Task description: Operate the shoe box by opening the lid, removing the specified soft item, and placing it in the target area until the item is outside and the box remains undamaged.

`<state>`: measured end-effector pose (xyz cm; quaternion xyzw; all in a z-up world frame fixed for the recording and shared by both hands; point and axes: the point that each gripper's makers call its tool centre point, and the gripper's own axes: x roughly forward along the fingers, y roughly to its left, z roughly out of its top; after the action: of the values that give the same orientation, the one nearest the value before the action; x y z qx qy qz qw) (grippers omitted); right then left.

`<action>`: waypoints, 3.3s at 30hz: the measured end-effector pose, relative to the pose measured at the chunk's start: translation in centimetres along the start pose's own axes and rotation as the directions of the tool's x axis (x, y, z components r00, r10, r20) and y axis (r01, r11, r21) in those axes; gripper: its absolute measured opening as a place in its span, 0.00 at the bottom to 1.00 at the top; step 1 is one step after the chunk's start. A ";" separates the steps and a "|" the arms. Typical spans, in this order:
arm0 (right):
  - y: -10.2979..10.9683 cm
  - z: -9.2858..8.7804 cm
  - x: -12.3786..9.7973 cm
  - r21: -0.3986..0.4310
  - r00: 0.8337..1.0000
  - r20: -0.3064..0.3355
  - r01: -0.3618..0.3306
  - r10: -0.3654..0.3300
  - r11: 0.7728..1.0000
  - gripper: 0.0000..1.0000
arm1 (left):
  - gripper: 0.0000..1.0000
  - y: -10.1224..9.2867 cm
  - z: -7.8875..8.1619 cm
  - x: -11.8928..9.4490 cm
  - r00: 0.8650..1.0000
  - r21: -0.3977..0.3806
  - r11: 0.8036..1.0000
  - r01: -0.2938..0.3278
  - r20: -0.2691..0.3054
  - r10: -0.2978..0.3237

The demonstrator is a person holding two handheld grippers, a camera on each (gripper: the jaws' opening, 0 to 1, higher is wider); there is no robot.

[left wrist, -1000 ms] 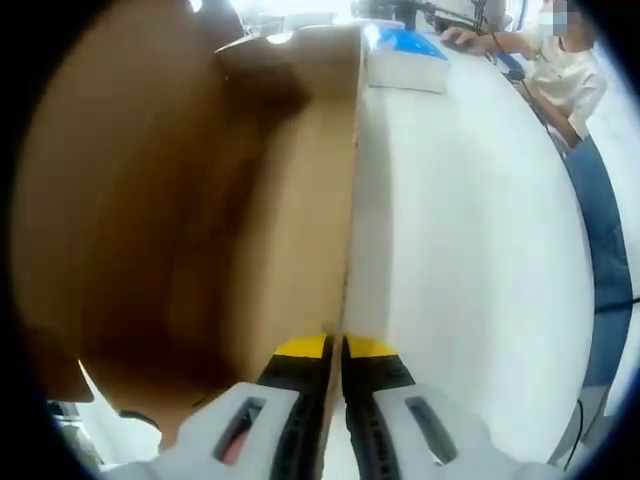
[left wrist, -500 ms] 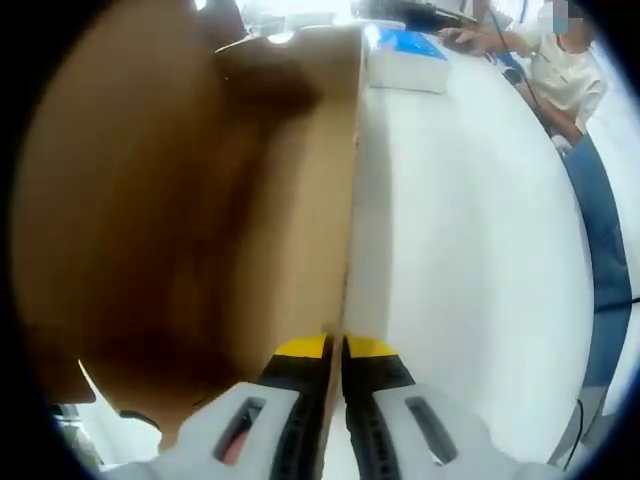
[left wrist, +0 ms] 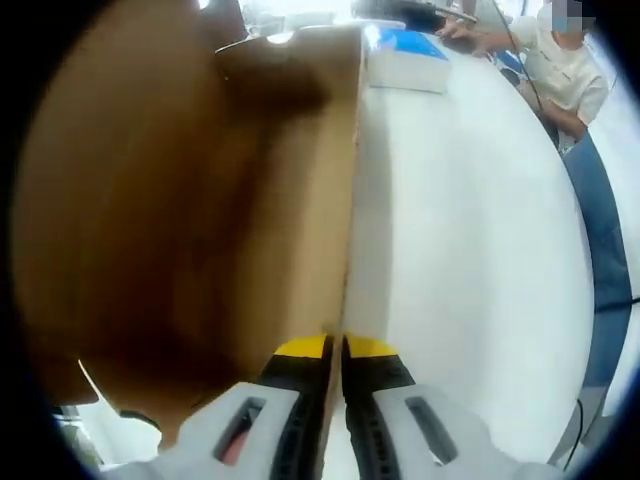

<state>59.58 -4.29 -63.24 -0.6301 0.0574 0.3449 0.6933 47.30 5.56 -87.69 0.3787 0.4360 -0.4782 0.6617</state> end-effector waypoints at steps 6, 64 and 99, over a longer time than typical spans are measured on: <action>0.3 0.1 -0.1 0.001 1.000 -0.001 0.016 -0.016 1.000 0.13 | 0.04 0.0 -0.1 0.0 1.000 0.003 1.000 0.001 0.001 -0.001; 3.9 1.0 -2.6 -0.020 0.989 0.080 0.125 -0.123 0.992 0.15 | 0.04 0.2 -0.2 0.2 1.000 0.001 1.000 0.011 0.001 -0.011; 4.4 1.1 -2.6 -0.022 0.990 0.085 0.117 -0.115 0.993 0.16 | 0.53 -0.4 2.0 -1.8 0.992 -0.028 1.000 0.001 0.125 0.002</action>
<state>54.79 -4.48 -65.39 -0.6267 -0.0132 0.3309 0.7054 47.11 4.12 -85.39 0.3388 0.4003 -0.4948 0.6929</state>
